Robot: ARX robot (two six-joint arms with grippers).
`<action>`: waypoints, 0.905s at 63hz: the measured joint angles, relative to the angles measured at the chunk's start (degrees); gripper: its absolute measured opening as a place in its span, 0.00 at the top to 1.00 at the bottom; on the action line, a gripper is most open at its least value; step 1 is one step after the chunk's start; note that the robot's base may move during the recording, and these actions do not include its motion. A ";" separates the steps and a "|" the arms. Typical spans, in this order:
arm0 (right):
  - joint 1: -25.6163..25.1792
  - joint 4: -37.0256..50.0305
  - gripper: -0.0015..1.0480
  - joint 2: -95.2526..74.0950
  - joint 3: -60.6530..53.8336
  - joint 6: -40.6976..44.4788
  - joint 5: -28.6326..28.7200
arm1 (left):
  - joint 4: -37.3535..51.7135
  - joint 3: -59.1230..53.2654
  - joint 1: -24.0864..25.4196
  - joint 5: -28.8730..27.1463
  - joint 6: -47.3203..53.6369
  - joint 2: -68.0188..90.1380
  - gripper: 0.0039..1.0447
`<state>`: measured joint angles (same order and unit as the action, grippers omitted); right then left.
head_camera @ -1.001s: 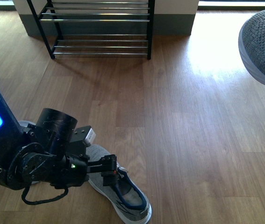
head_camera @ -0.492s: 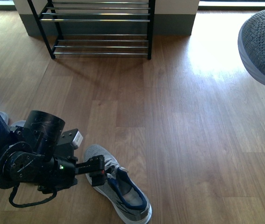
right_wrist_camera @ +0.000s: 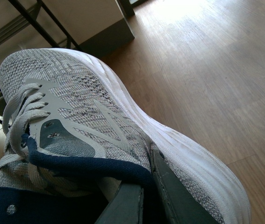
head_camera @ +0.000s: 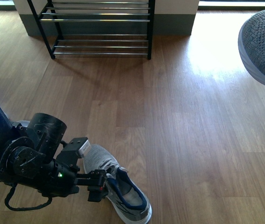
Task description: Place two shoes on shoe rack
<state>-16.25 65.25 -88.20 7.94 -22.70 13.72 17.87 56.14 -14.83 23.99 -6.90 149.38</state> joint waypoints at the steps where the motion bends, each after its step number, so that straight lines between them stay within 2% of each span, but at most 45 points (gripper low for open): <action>1: 0.00 0.00 0.99 0.00 0.00 0.00 0.00 | -0.20 0.04 0.00 -0.50 0.04 0.00 0.09; 6: 0.00 0.00 0.99 0.00 0.00 0.00 0.00 | 0.04 0.07 0.00 -2.23 0.02 0.00 0.09; 12: 0.00 0.00 0.99 0.00 0.00 0.00 0.00 | 5.77 -0.81 -0.13 -7.37 -3.06 0.00 0.09; 21: 0.00 0.00 0.99 0.00 0.00 0.00 0.00 | 8.15 -1.51 -0.52 -12.15 -6.97 0.00 0.09; 37: 0.00 0.00 0.99 0.00 0.00 0.00 0.00 | 13.81 -2.69 -0.74 -12.66 -13.29 0.00 0.09; 47: 0.00 0.00 0.99 0.00 0.00 0.00 0.00 | 14.12 -2.86 -0.83 -13.55 -14.45 0.00 0.09; 57: 0.00 0.00 0.99 0.00 0.00 0.00 0.00 | 14.21 -2.91 -1.16 -17.88 -14.84 0.00 0.09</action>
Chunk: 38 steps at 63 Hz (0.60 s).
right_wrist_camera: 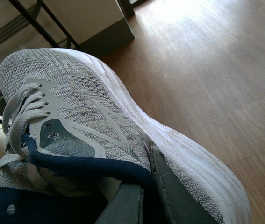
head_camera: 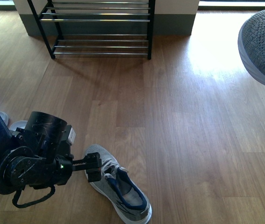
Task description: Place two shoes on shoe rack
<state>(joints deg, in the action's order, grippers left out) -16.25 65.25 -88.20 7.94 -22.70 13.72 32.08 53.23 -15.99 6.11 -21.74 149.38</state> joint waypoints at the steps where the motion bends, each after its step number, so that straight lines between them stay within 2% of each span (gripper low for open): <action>1: 0.00 0.00 0.99 0.00 0.00 0.00 0.00 | 0.00 0.00 -0.02 0.00 0.00 0.00 0.09; 12: 0.00 0.00 0.99 0.00 0.00 0.00 0.00 | 2.19 -0.57 -0.13 -0.94 0.20 0.04 0.09; 27: 0.00 0.00 0.99 0.00 0.00 0.00 0.00 | -5.60 0.59 0.33 11.56 11.32 0.04 0.09; 38: 0.00 0.00 0.99 0.00 0.00 0.00 0.00 | -9.01 1.40 0.68 13.40 14.49 0.04 0.09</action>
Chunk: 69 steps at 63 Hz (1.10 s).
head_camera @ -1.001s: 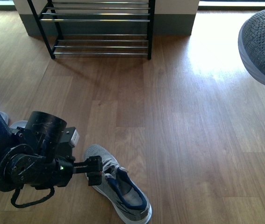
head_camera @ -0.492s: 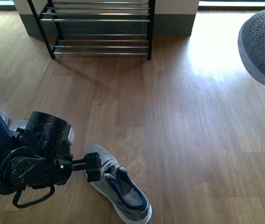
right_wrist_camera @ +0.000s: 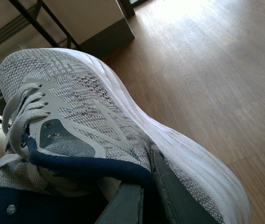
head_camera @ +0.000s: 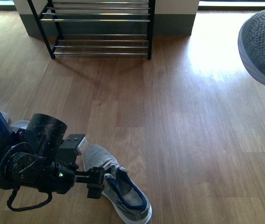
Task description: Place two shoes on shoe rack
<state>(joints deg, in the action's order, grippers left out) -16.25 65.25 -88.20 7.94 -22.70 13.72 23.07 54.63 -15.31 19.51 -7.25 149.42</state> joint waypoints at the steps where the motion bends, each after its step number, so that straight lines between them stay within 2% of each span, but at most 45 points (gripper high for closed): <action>1: 0.00 0.00 0.99 0.00 0.00 0.00 0.00 | -0.09 0.02 0.00 0.00 0.04 0.00 0.09; 7: 0.00 0.00 0.99 0.00 0.00 0.00 0.00 | 0.00 0.11 0.00 -1.97 0.57 0.00 0.09; 15: 0.00 0.00 0.99 0.00 0.00 0.00 0.00 | 4.85 -0.42 -0.02 -5.20 -0.48 0.00 0.09; 21: 0.00 0.00 0.99 0.00 0.00 0.00 0.00 | 10.19 -1.68 -0.44 -11.76 -3.02 0.00 0.09; 32: 0.00 0.00 0.99 0.00 0.00 0.00 0.00 | 18.75 -3.15 -1.20 -19.89 -8.31 0.55 0.09; 45: 0.00 0.00 0.99 0.00 0.00 0.00 0.00 | 20.17 -3.61 -1.44 -21.18 -10.27 1.05 0.09; 51: 0.00 0.00 0.99 0.00 0.00 0.00 0.02 | 33.24 -6.38 -1.51 -25.97 -8.15 3.74 0.21; 52: 0.00 0.00 0.99 0.00 0.00 0.00 0.02 | 37.92 -7.74 -1.49 -26.97 -7.63 4.52 0.26; 55: 0.00 0.00 0.99 0.00 0.00 0.00 0.00 | 42.38 -9.55 -1.42 -28.35 -6.84 4.81 0.31; 60: 0.00 0.00 0.99 0.00 0.00 0.00 -0.02 | 54.12 -14.36 -1.05 -30.69 -5.62 4.85 0.50; 62: 0.00 0.00 0.99 0.00 0.00 0.00 0.02 | 56.35 -14.88 -0.90 -30.82 -5.79 4.85 0.53; 64: 0.02 0.00 0.99 0.00 0.00 0.00 0.02 | 56.68 -14.88 -0.92 -30.77 -5.79 4.85 0.46; 65: 0.02 0.00 0.99 0.00 0.00 0.00 0.02 | 56.72 -14.88 -0.92 -30.69 -5.64 4.85 0.46; 69: 0.00 0.00 0.99 0.00 0.00 0.00 0.00 | 56.81 -14.88 -0.92 -30.42 -5.68 4.85 0.60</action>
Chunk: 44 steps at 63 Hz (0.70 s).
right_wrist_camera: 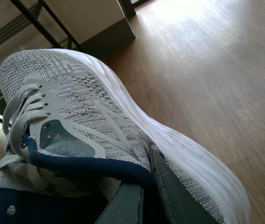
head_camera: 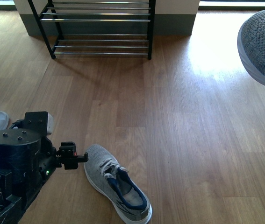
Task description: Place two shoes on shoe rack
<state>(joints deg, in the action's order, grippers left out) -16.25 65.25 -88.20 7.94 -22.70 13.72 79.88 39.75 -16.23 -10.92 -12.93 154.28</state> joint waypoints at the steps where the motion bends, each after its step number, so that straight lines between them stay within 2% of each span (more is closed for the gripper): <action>1: 0.00 0.00 0.99 0.00 0.00 0.00 0.00 | 0.00 0.00 0.00 0.00 0.00 0.00 0.63; 3: 0.00 0.00 0.99 0.00 0.00 0.00 0.00 | 0.00 0.00 0.00 -0.02 -0.24 0.00 0.65; 5: 0.00 0.00 0.99 0.00 0.00 0.00 0.00 | 0.00 0.00 0.00 0.02 -0.11 0.00 0.62; 8: 0.00 0.00 0.99 0.00 0.00 0.00 -0.02 | 0.00 0.00 0.00 0.00 -0.04 0.00 0.66; 19: 0.00 0.00 0.99 0.00 0.00 0.02 0.00 | 0.00 0.00 0.00 0.07 -0.13 0.00 1.00; 25: 0.00 0.00 0.99 0.00 0.00 0.00 0.00 | 0.00 0.00 0.00 0.22 -0.20 0.00 0.99; 26: 0.00 0.00 0.99 0.00 0.00 0.00 0.00 | 0.00 0.00 0.00 0.22 -0.22 0.00 0.99; 33: 0.00 0.00 0.99 0.00 0.00 0.00 0.00 | 0.00 0.00 0.00 0.26 -0.26 0.00 0.77; 44: 0.00 0.00 0.99 0.00 0.00 0.00 0.00 | 0.00 0.00 0.00 0.31 -0.28 0.00 0.53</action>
<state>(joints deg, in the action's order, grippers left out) -16.25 65.25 -88.20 7.94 -22.70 13.72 79.88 39.75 -16.23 -10.61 -13.21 154.28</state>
